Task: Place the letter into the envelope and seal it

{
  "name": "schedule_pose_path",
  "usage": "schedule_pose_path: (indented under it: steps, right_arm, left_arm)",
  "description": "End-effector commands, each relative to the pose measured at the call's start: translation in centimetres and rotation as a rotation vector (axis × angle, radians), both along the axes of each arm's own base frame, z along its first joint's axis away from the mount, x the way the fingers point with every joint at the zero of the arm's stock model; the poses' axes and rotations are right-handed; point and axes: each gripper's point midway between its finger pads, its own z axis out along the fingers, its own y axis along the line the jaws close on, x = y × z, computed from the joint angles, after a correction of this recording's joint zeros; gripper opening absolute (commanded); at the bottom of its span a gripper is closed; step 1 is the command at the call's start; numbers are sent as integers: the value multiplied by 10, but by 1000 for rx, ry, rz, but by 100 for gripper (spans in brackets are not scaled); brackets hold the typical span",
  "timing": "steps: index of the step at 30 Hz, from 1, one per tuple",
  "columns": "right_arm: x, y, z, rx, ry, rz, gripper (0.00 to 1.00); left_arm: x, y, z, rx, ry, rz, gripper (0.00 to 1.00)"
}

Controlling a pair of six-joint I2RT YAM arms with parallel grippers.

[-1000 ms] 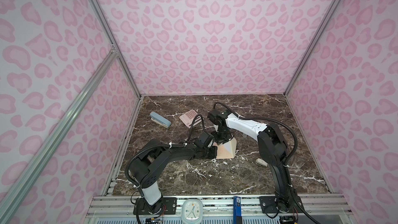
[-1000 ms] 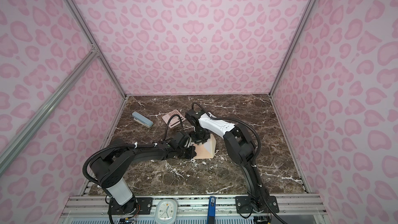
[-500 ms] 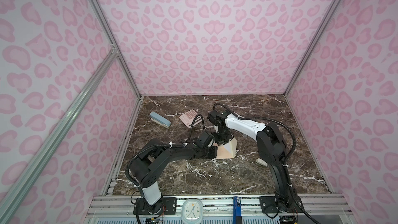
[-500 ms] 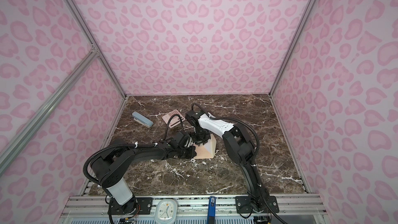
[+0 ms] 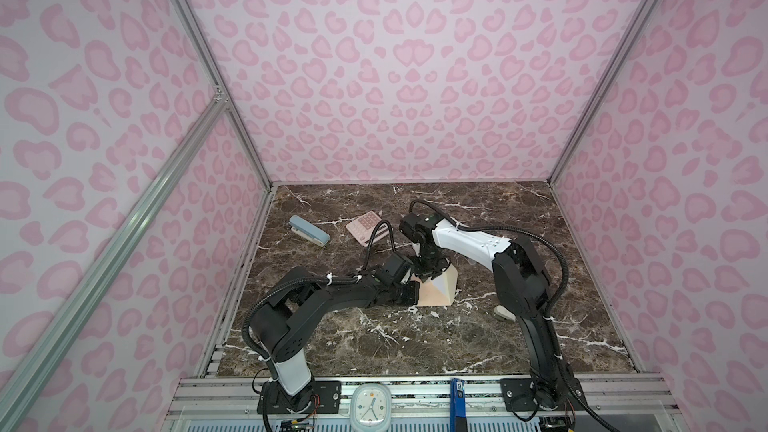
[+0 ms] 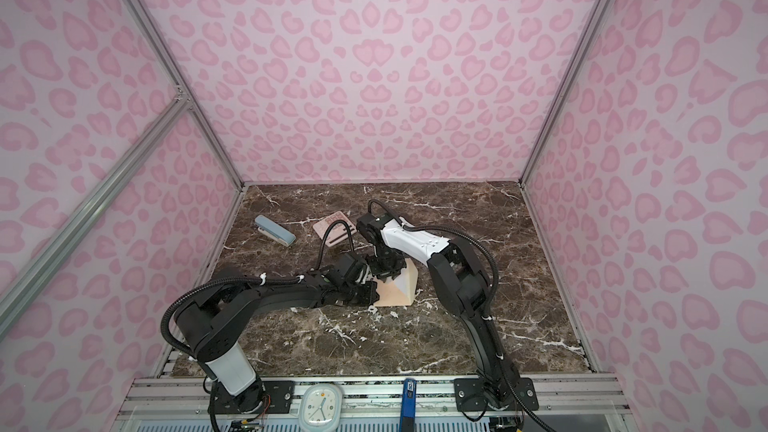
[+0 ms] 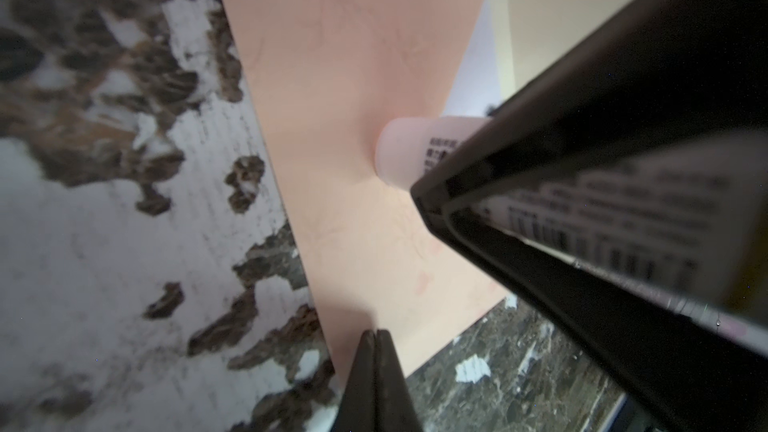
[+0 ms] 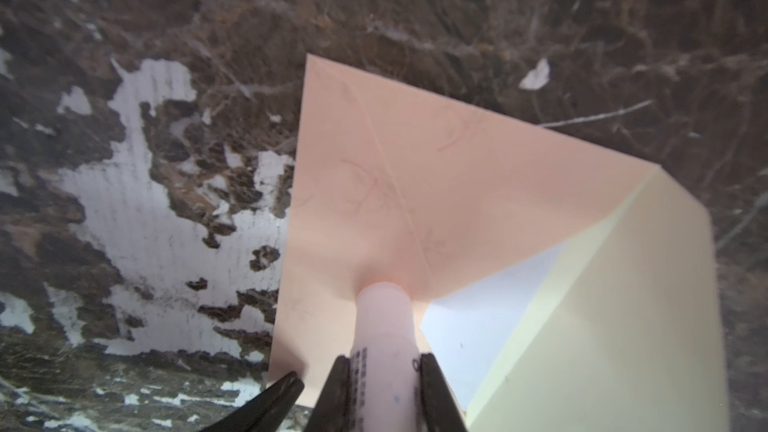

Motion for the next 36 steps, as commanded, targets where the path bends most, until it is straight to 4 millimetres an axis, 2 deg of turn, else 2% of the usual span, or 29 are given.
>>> schedule_pose_path:
  steps: [1, 17, 26, 36]
  right_arm:
    - [-7, -23, -16, -122, 32, 15, 0]
    - [-9, -29, -20, -141, 61, 29, 0]
    - [-4, 0, 14, 38, 30, 27, 0]
    - [-4, 1, 28, 114, 38, -2, 0]
  left_arm:
    - [-5, 9, -10, 54, 26, 6, 4]
    - [-5, 10, -12, 59, 34, 5, 4]
    - [-5, 9, -12, 59, 38, 2, 4]
    - [-6, 8, -14, 64, 46, -1, 4]
